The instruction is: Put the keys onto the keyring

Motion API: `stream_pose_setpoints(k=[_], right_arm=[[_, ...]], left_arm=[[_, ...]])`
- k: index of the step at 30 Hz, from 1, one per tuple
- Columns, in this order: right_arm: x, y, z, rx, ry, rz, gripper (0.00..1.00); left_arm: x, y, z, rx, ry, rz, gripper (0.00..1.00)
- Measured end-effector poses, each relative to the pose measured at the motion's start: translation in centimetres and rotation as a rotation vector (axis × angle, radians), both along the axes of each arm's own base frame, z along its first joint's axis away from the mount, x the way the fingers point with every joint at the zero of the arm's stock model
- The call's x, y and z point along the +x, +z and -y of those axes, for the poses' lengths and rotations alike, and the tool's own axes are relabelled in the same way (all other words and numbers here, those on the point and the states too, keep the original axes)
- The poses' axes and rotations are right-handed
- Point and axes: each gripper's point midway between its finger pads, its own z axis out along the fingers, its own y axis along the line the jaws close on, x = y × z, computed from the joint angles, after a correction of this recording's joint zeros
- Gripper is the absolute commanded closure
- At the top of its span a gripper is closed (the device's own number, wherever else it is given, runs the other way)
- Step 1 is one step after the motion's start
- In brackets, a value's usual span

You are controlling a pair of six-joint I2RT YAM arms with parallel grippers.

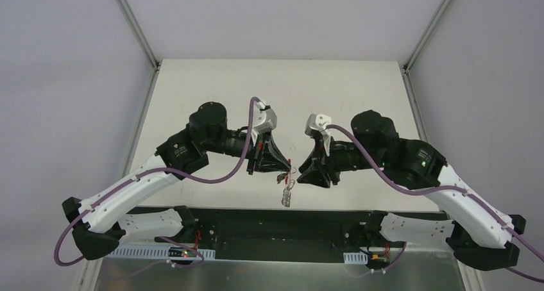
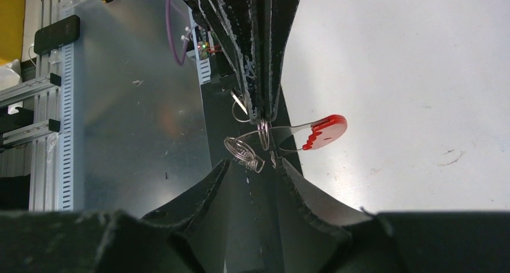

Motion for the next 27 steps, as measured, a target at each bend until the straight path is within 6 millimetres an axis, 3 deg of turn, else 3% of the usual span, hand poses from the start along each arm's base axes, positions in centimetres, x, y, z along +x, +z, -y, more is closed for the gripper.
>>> stream_pose_setpoints(k=[10, 27], right_arm=[[-0.2, -0.5, -0.1, -0.023, 0.026, -0.003, 0.67], [-0.3, -0.3, -2.0, -0.027, 0.089, -0.039, 0.85]], left_arm=[[-1.0, -1.2, -0.1, 0.043, -0.058, -0.048, 1.00], [-1.4, -1.4, -0.2, 0.053, -0.080, -0.061, 1.00]])
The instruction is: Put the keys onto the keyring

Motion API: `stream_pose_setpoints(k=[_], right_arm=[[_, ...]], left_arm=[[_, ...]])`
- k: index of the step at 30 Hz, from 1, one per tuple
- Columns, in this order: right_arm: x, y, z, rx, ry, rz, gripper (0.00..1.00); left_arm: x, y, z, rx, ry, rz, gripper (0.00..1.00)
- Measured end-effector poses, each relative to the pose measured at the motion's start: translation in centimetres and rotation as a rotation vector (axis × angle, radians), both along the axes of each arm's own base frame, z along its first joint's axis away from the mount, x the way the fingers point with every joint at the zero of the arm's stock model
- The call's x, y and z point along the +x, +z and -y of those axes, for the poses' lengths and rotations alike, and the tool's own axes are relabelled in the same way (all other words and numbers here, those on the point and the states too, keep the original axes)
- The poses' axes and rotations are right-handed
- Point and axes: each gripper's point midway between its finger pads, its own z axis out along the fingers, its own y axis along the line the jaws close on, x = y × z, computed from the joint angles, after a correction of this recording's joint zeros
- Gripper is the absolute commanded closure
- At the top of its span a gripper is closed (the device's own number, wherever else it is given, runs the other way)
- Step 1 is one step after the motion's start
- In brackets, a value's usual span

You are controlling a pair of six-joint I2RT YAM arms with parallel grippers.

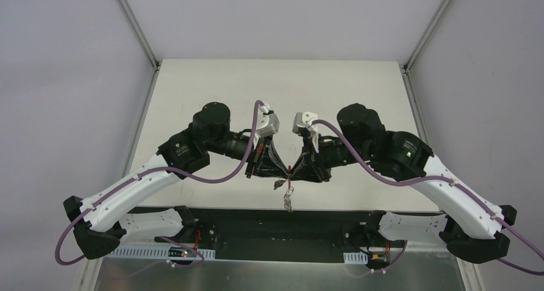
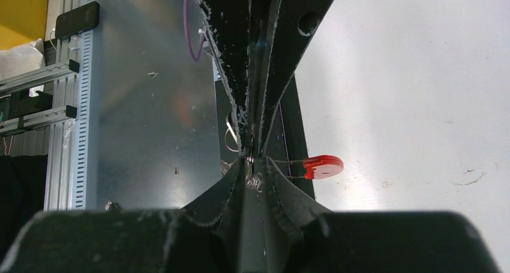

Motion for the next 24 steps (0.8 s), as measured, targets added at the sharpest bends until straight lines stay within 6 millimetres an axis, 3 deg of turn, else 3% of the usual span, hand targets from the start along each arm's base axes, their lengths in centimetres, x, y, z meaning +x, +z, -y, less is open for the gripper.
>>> stream_pose_setpoints(k=[7, 16, 20, 24], right_arm=[[-0.17, -0.10, 0.00, -0.005, 0.009, -0.002, 1.00], [-0.42, -0.24, -0.20, -0.016, 0.023, -0.009, 1.00], [-0.39, -0.17, -0.23, -0.012, 0.015, 0.000, 1.00], [-0.31, 0.03, -0.21, 0.011, -0.006, 0.012, 1.00]], left_arm=[[-0.12, -0.10, -0.07, 0.005, -0.004, -0.005, 1.00], [-0.32, -0.33, -0.19, 0.015, -0.012, -0.015, 1.00], [-0.33, -0.27, -0.23, 0.012, -0.012, -0.008, 0.76], [-0.49, 0.47, -0.56, -0.021, -0.008, 0.020, 0.69]])
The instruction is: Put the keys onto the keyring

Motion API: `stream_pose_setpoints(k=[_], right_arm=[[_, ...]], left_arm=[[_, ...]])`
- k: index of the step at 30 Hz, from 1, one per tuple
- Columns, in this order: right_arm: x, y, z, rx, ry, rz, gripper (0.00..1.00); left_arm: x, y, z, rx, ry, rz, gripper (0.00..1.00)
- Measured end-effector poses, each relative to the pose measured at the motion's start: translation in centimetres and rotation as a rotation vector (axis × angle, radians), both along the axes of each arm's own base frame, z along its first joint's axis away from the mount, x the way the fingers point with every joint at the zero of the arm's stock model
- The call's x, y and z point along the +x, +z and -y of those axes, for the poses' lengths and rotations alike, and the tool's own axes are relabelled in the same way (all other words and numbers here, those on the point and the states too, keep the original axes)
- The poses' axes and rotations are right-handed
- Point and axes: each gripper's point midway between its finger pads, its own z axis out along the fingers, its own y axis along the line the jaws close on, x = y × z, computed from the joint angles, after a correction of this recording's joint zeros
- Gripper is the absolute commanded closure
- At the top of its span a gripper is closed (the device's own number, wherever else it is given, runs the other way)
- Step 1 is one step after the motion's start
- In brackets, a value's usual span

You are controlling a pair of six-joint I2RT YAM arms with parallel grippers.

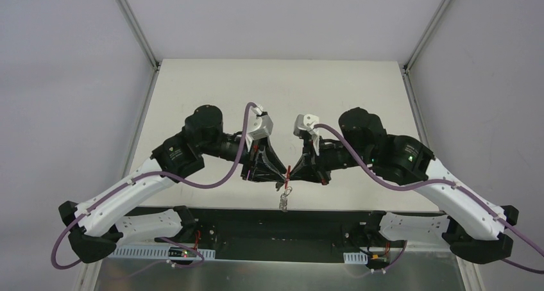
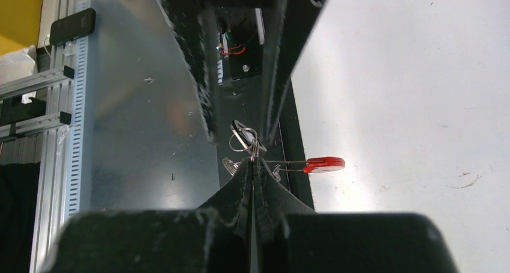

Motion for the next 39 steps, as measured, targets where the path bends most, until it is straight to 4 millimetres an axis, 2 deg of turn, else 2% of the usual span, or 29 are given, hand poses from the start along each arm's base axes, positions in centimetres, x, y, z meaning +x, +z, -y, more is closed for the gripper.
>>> stream_pose_setpoints(k=[2, 8, 16, 30, 36, 39], right_arm=[[0.1, 0.1, 0.2, 0.017, -0.018, 0.008, 1.00], [0.1, 1.1, 1.0, 0.095, -0.072, 0.047, 1.00], [0.0, 2.6, 1.4, 0.167, -0.096, 0.075, 1.00], [0.6, 2.4, 1.5, 0.167, -0.134, 0.097, 1.00], [0.8, 2.6, 1.7, 0.185, -0.149, 0.111, 1.00], [0.8, 3.0, 1.7, 0.198, -0.155, 0.121, 1.00]], left_arm=[[-0.2, 0.5, -0.4, -0.033, 0.010, 0.026, 0.65], [-0.7, 1.8, -1.5, -0.153, 0.039, 0.105, 0.64], [0.4, 1.4, -0.7, -0.176, 0.074, 0.102, 0.63], [0.6, 1.6, -0.3, -0.186, 0.073, 0.092, 0.63], [0.8, 1.3, 0.1, -0.179, 0.070, 0.084, 0.69], [0.9, 1.0, 0.3, -0.170, 0.069, 0.076, 0.79]])
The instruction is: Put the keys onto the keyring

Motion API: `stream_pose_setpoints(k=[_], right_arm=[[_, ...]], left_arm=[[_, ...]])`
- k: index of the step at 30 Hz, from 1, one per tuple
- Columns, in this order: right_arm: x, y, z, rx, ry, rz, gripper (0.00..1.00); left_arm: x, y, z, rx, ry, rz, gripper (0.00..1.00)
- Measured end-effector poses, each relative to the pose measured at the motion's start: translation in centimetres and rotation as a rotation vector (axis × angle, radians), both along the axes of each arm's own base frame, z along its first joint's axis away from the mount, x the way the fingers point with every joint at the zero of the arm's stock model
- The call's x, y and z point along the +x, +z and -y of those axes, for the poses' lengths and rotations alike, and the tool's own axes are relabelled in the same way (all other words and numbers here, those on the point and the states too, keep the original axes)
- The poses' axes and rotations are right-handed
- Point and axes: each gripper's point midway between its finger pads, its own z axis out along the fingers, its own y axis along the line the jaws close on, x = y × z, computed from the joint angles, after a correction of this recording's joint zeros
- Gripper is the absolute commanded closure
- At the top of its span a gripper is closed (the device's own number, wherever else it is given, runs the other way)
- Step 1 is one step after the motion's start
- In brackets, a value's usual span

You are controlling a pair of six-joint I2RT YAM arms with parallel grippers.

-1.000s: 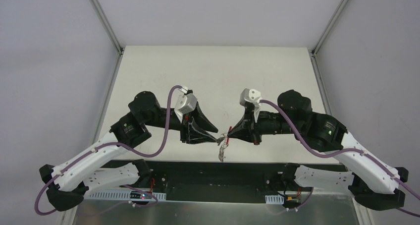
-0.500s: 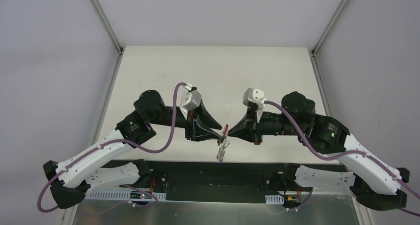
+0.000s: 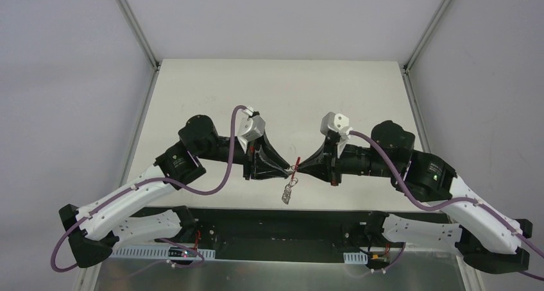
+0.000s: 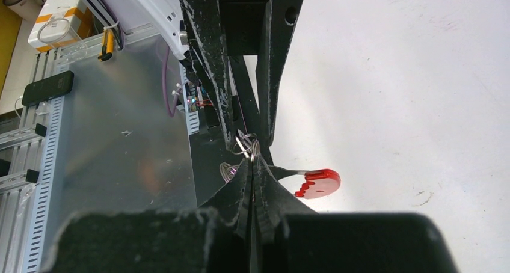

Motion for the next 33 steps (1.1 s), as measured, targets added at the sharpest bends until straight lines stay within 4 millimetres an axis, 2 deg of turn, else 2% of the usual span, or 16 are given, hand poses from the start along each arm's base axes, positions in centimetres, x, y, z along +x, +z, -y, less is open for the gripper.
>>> stream_pose_setpoints(k=[4, 5, 21, 27, 33], right_arm=[[0.1, 0.5, 0.1, 0.018, -0.005, 0.011, 1.00], [0.1, 0.6, 0.1, 0.022, -0.007, 0.013, 1.00], [0.1, 0.3, 0.2, 0.142, -0.012, 0.084, 1.00], [0.3, 0.6, -0.4, 0.224, -0.001, 0.148, 1.00], [0.2, 1.8, -1.0, 0.295, 0.024, 0.204, 1.00]], left_arm=[[-0.1, -0.1, 0.1, 0.003, -0.004, -0.011, 0.98], [-0.1, -0.1, 0.1, 0.003, -0.005, -0.013, 1.00], [0.0, -0.2, 0.2, 0.008, -0.009, -0.017, 1.00], [-0.3, -0.4, 0.2, 0.014, -0.029, -0.021, 1.00], [-0.4, -0.3, 0.2, 0.007, -0.038, -0.015, 1.00]])
